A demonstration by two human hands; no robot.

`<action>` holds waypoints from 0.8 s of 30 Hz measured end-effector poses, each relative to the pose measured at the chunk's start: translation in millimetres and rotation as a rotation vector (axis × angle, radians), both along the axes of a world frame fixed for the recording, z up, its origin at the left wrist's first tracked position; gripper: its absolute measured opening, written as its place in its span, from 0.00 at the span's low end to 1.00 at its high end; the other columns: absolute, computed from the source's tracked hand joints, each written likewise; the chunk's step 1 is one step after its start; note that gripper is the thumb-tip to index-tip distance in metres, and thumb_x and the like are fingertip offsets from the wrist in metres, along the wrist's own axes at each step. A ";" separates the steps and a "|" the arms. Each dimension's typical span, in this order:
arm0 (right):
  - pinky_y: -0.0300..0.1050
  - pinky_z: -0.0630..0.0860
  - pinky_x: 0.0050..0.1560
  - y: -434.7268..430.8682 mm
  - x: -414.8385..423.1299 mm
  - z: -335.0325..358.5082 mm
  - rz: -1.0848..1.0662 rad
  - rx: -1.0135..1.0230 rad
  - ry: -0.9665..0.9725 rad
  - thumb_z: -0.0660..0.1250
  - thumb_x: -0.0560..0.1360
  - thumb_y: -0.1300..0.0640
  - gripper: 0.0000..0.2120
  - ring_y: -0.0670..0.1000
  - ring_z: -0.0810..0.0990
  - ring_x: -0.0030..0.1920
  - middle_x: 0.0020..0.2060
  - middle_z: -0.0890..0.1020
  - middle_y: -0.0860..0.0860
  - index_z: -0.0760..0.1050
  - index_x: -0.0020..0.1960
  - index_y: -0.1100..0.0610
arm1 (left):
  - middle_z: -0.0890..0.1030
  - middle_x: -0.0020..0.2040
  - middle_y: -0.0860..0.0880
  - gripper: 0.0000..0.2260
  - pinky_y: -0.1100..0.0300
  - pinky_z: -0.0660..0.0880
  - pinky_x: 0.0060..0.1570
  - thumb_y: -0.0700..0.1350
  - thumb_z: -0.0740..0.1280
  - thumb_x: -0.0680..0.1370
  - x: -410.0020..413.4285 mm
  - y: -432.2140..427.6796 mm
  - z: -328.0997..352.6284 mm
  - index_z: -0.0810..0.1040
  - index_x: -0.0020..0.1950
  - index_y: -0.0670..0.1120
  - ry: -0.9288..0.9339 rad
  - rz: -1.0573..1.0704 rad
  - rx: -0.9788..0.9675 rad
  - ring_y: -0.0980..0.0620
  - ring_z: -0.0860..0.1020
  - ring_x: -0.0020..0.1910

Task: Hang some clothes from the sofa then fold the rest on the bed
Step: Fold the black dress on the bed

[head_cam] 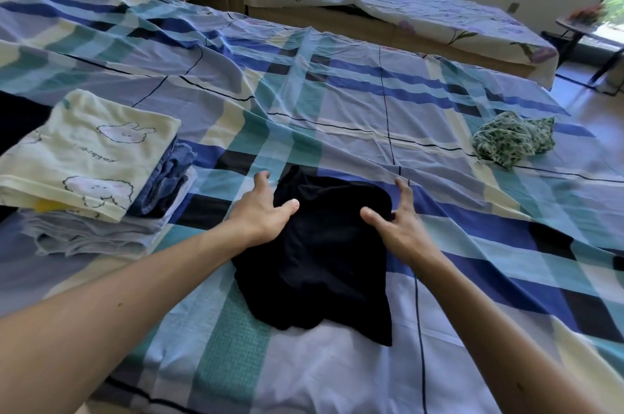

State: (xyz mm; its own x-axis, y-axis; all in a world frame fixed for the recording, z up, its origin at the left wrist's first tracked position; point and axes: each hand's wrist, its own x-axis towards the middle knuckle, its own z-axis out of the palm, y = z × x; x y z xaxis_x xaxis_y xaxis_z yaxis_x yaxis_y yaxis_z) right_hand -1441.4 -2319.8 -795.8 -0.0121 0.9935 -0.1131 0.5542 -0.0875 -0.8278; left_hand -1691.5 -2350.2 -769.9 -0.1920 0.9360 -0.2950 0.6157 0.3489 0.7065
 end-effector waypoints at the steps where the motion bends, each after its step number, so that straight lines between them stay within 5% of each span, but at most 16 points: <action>1: 0.56 0.75 0.67 -10.6 3.0 1.9 0.052 -0.022 0.068 0.74 0.69 0.39 0.45 0.57 0.78 0.64 0.65 0.77 0.58 0.49 0.76 0.32 | 0.68 0.76 0.42 0.33 0.49 0.65 0.72 0.57 0.64 0.81 -2.1 -1.2 -0.5 0.51 0.80 0.51 -0.026 -0.019 0.017 0.42 0.68 0.74; 6: 0.51 0.83 0.52 -30.8 7.0 18.1 0.186 -0.146 0.390 0.78 0.71 0.62 0.39 0.57 0.85 0.54 0.60 0.79 0.60 0.66 0.70 0.32 | 0.64 0.77 0.38 0.30 0.50 0.61 0.75 0.50 0.64 0.82 -9.4 -7.4 1.2 0.52 0.79 0.57 -0.245 -0.062 0.015 0.44 0.66 0.75; 12: 0.54 0.83 0.51 -40.1 5.3 20.9 0.226 -0.119 0.421 0.73 0.73 0.70 0.27 0.60 0.84 0.49 0.58 0.79 0.61 0.77 0.65 0.45 | 0.70 0.73 0.42 0.21 0.56 0.74 0.60 0.43 0.64 0.81 -5.8 -17.7 3.5 0.63 0.68 0.62 -0.278 -0.117 0.152 0.47 0.76 0.63; 16: 0.44 0.82 0.46 -41.6 6.9 26.1 0.233 -0.135 0.357 0.71 0.73 0.72 0.22 0.57 0.85 0.43 0.53 0.85 0.57 0.82 0.60 0.50 | 0.75 0.64 0.52 0.18 0.78 0.69 0.47 0.40 0.63 0.81 -5.4 -19.6 4.7 0.71 0.65 0.59 -0.320 -0.147 0.263 0.65 0.74 0.50; 18: 0.39 0.82 0.46 -41.8 7.2 31.7 0.208 -0.156 0.366 0.72 0.71 0.72 0.26 0.53 0.86 0.44 0.55 0.86 0.56 0.81 0.63 0.51 | 0.77 0.61 0.53 0.18 0.82 0.67 0.45 0.38 0.64 0.81 -0.8 -24.2 16.0 0.72 0.66 0.57 -0.341 -0.161 0.290 0.65 0.74 0.49; 21: 0.36 0.81 0.39 -38.5 -6.5 56.2 0.159 -0.130 0.445 0.75 0.63 0.66 0.32 0.49 0.84 0.42 0.56 0.85 0.54 0.79 0.66 0.53 | 0.80 0.60 0.50 0.20 0.59 0.75 0.61 0.37 0.65 0.78 -9.6 -26.1 41.9 0.73 0.66 0.55 -0.368 -0.146 0.411 0.52 0.79 0.57; 24: 0.39 0.83 0.39 -30.5 -36.5 95.4 0.178 -0.026 0.500 0.72 0.62 0.67 0.32 0.51 0.86 0.44 0.59 0.84 0.54 0.79 0.66 0.52 | 0.80 0.59 0.46 0.20 0.52 0.77 0.59 0.35 0.65 0.78 -41.3 -21.6 88.9 0.74 0.66 0.53 -0.382 -0.095 0.515 0.45 0.80 0.56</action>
State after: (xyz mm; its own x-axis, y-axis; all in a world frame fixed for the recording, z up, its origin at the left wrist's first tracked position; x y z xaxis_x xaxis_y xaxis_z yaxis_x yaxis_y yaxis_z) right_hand -1477.9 -2350.3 -700.4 -0.2391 0.9681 -0.0754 0.1007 -0.0525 -0.9935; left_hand -1732.8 -2371.8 -681.1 -0.0722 0.9836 0.1653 0.2993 -0.1368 0.9443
